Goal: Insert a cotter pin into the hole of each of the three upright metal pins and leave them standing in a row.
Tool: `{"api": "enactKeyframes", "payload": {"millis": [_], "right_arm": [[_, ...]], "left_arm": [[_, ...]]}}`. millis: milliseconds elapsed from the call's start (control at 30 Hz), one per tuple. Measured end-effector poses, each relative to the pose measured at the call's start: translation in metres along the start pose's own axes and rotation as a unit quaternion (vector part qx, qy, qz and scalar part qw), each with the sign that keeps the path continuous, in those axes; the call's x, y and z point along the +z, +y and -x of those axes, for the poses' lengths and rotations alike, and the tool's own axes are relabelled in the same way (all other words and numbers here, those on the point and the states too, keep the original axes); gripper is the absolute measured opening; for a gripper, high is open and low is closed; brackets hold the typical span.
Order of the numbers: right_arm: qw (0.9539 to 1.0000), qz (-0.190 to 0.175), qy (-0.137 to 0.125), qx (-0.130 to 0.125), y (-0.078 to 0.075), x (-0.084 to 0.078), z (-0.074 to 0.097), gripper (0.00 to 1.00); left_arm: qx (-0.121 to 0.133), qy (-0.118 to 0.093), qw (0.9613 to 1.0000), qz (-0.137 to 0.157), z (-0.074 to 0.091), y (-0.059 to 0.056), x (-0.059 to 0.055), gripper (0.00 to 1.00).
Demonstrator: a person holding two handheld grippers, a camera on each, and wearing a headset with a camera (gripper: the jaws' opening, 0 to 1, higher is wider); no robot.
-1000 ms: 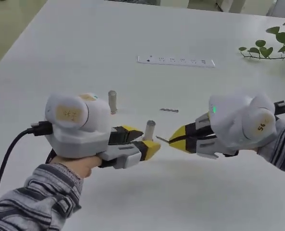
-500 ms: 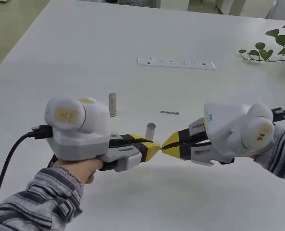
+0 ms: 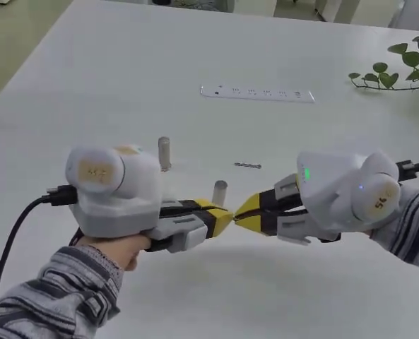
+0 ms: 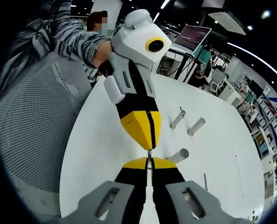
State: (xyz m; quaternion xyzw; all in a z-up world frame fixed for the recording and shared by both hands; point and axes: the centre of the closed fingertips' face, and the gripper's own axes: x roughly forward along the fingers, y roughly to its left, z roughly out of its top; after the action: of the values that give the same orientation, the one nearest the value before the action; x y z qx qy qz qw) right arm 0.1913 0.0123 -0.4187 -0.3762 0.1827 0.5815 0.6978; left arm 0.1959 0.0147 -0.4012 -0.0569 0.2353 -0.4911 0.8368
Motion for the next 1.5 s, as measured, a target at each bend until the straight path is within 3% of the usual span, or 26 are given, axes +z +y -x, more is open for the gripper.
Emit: {"api": "enactKeyframes", "payload": {"millis": [133, 167, 267, 467, 733, 1167, 1233, 1500], "right_arm": [[0.9999, -0.010, 0.001, -0.004, -0.001, 0.000, 0.000, 0.00], [0.9996, -0.025, 0.012, -0.008, -0.003, -0.003, 0.000, 0.00], [0.9998, -0.013, 0.014, -0.011, -0.004, -0.003, 0.000, 0.00], [0.9993, -0.030, 0.021, -0.006, -0.003, -0.010, -0.002, 0.00], [0.9984, -0.056, 0.006, 0.004, -0.001, -0.011, -0.001, 0.00], [0.9993, -0.035, 0.009, 0.012, 0.002, -0.011, 0.003, 0.00], [0.9994, -0.030, 0.010, 0.013, 0.002, -0.011, 0.003, 0.00], [0.9997, -0.022, 0.005, 0.006, -0.002, -0.008, 0.003, 0.00]], "left_arm": [[0.001, -0.006, 0.9998, -0.021, -0.001, -0.002, 0.002, 0.00], [0.003, -0.010, 0.9996, -0.024, 0.000, -0.002, 0.003, 0.00], [0.003, -0.014, 0.9994, -0.033, 0.000, 0.000, 0.005, 0.00], [-0.004, -0.020, 0.9988, -0.045, 0.001, -0.003, 0.008, 0.00], [-0.017, -0.020, 0.9983, -0.052, 0.001, -0.006, 0.009, 0.00], [-0.017, -0.003, 0.9986, -0.049, 0.002, -0.003, 0.002, 0.00], [-0.027, -0.007, 0.9987, -0.043, 0.002, -0.007, 0.003, 0.00], [-0.013, 0.002, 0.9986, -0.052, 0.001, -0.004, 0.000, 0.01]]}}
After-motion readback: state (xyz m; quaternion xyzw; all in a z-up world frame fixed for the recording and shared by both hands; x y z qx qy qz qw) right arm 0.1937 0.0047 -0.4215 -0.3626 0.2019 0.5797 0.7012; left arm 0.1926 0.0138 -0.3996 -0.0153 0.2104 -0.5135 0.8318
